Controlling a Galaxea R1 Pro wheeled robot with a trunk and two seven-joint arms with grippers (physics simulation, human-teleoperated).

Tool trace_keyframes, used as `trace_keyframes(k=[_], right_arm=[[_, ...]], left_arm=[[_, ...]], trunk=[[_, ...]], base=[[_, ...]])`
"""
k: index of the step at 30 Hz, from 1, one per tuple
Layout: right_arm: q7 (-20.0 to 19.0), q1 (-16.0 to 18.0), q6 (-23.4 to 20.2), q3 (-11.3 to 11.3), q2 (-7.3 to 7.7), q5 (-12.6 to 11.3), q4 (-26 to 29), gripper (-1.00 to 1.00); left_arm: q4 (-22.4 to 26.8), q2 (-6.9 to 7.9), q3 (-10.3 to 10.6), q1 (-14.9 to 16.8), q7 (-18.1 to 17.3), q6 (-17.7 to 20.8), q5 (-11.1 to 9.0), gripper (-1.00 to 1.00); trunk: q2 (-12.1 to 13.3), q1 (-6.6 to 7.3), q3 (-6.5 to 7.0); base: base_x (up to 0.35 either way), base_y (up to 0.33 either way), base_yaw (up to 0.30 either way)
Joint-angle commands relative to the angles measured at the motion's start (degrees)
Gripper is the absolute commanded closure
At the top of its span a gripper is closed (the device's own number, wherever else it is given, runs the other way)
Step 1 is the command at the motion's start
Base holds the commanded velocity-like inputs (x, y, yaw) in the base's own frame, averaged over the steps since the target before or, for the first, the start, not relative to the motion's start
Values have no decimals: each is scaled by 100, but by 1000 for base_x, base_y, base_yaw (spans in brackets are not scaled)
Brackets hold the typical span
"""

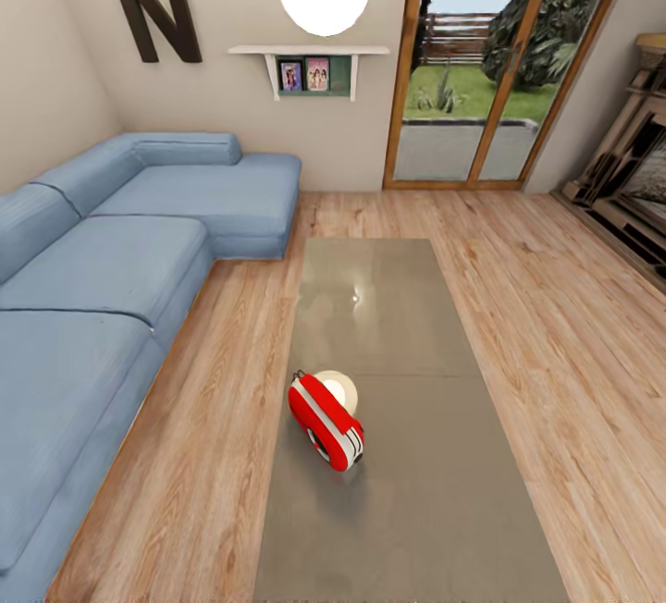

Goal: Turn on the radio receiver that's on the table in the living room.

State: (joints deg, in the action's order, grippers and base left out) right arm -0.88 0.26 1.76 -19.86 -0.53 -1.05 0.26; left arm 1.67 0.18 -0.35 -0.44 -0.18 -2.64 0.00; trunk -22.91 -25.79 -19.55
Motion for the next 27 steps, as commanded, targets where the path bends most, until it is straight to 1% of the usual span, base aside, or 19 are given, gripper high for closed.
trace_keyframes(k=[1, 27], right_arm=[[0, 0, 0, 0, 0, 0, 0, -100], [0, 0, 0, 0, 0, 0, 0, -100]], left_arm=[[0, 0, 0, 0, 0, 0, 0, -100], [0, 0, 0, 0, 0, 0, 0, -100]], trunk=[[0, 0, -10], [0, 0, -254]], base=[[0, 0, 0], [0, 0, 0]])
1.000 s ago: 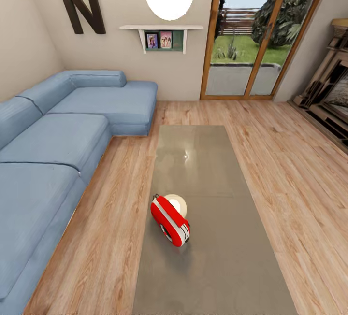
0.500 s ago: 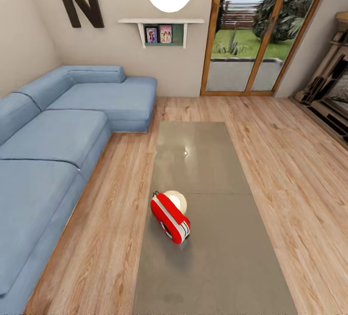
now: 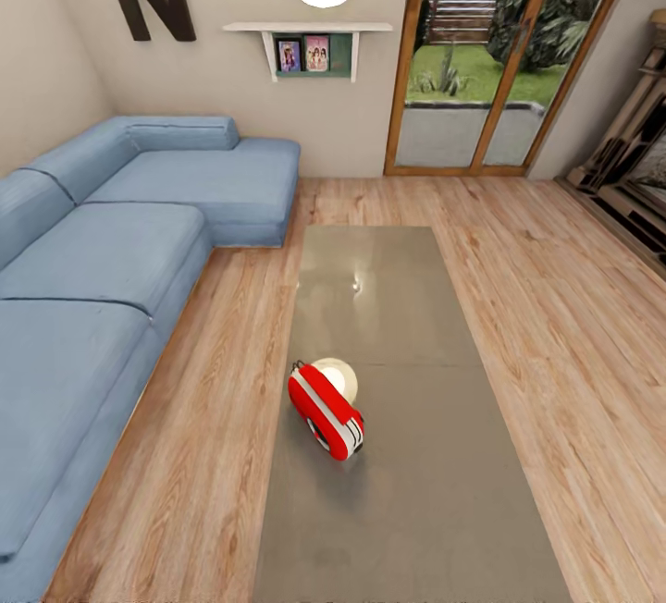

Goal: Turn on the radio receiver that's on the table in the living room.

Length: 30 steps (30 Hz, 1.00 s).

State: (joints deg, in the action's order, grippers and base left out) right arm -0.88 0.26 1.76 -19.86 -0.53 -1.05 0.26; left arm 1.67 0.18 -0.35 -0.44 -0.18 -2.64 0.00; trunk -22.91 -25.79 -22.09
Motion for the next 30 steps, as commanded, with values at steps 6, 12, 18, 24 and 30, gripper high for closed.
trace_keyframes(k=[6, 12, 18, 24, 30], right_arm=[[0, 0, 0, 0, 0, 0, 0, -100], [0, 0, 0, 0, 0, 0, 0, -100], [0, 0, 0, 0, 0, 0, 0, -100], [0, 0, 0, 0, 0, 0, 0, -100], [0, 0, 0, 0, 0, 0, 0, -100]], left_arm=[[0, 0, 0, 0, 0, 0, 0, -100], [0, 0, 0, 0, 0, 0, 0, -100], [0, 0, 0, 0, 0, 0, 0, -100], [0, 0, 0, 0, 0, 0, 0, -100], [0, 0, -1, 0, 0, 0, 0, -100]], trunk=[[0, 0, -57], [0, 0, -113], [0, 0, -169], [0, 0, -226], [0, 0, -282]], base=[[0, 0, 0], [0, 0, 0], [0, 0, 0], [0, 0, 0], [0, 0, 0]])
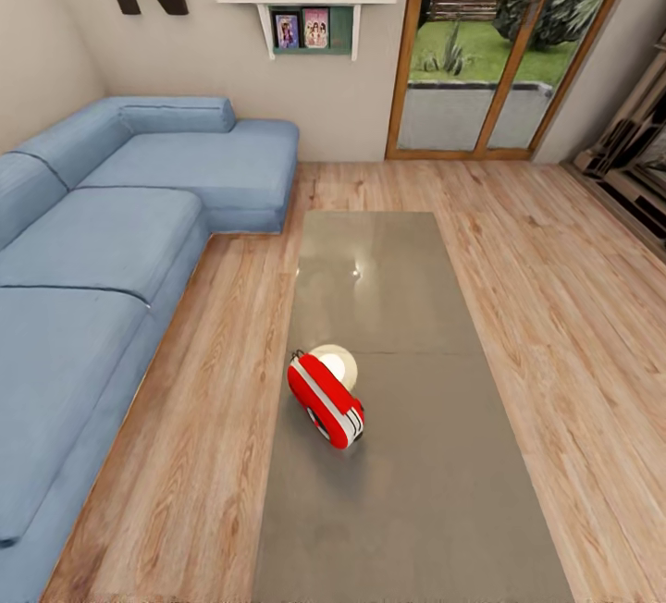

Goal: Turn on the radio receiver that's on the table in the living room.

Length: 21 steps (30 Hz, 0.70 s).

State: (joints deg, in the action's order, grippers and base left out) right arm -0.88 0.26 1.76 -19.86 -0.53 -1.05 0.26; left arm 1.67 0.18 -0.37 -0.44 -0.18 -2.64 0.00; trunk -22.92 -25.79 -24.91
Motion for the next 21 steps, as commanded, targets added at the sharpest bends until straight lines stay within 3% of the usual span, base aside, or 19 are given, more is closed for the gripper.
trace_keyframes(k=[1, 21], right_arm=[[0, 0, 0, 0, 0, 0, 0, -100], [-3, 0, 0, 0, 0, 0, 0, -100]], left_arm=[[0, 0, 0, 0, 0, 0, 0, -100], [0, 0, 1, 0, 0, 0, 0, -100]], trunk=[[0, 0, -10], [0, 0, -198]], base=[[0, 0, 0], [0, 0, 0]])
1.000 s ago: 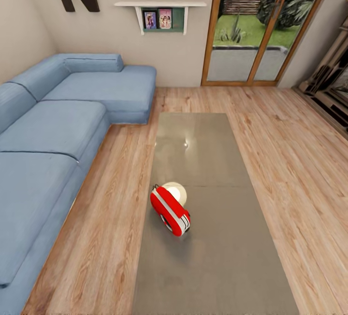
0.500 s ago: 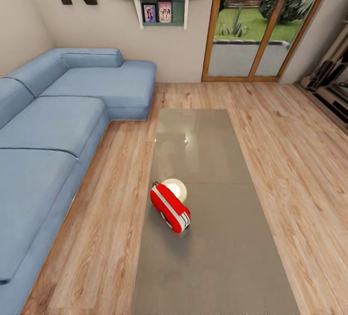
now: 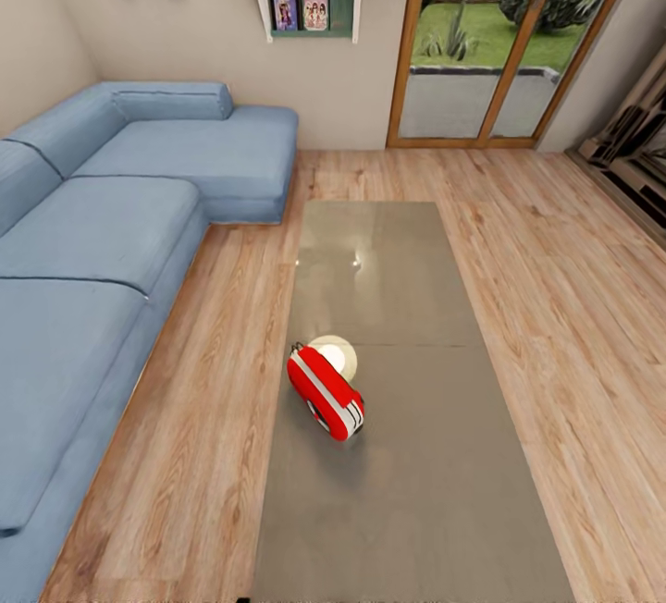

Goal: Turn on the radio receiver that's on the table in the living room.

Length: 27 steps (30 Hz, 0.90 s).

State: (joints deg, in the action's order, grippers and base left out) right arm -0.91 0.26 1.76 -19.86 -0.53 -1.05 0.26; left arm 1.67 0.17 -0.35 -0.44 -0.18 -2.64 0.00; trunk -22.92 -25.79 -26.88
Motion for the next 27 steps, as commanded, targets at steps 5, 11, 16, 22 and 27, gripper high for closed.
trace_keyframes(k=[5, 11, 16, 22, 27], right_arm=[[-10, 0, 0, 0, 0, 0, 0, -100], [-19, 0, 0, 0, 0, 0, 0, -100], [-23, 0, 0, 0, 0, 0, 0, -100], [-23, 0, 0, 0, 0, 0, 0, -100], [-23, 0, 0, -3, 0, 0, 0, -100]], left_arm=[[0, -1, 0, 0, 0, -1, 0, -100], [0, 0, 0, 0, 0, 0, 0, -100], [0, 0, 0, 0, 0, 0, 0, -100], [0, 0, 0, 0, 0, 0, 0, -100], [0, -5, 0, 0, 0, -6, 0, -100]], trunk=[[0, 0, -47], [0, 0, -104], [0, 0, -151], [0, 0, -207], [0, 0, -254]], base=[[0, 0, 0], [0, 0, 0], [0, 0, 0], [0, 0, 0], [0, 0, 0]])
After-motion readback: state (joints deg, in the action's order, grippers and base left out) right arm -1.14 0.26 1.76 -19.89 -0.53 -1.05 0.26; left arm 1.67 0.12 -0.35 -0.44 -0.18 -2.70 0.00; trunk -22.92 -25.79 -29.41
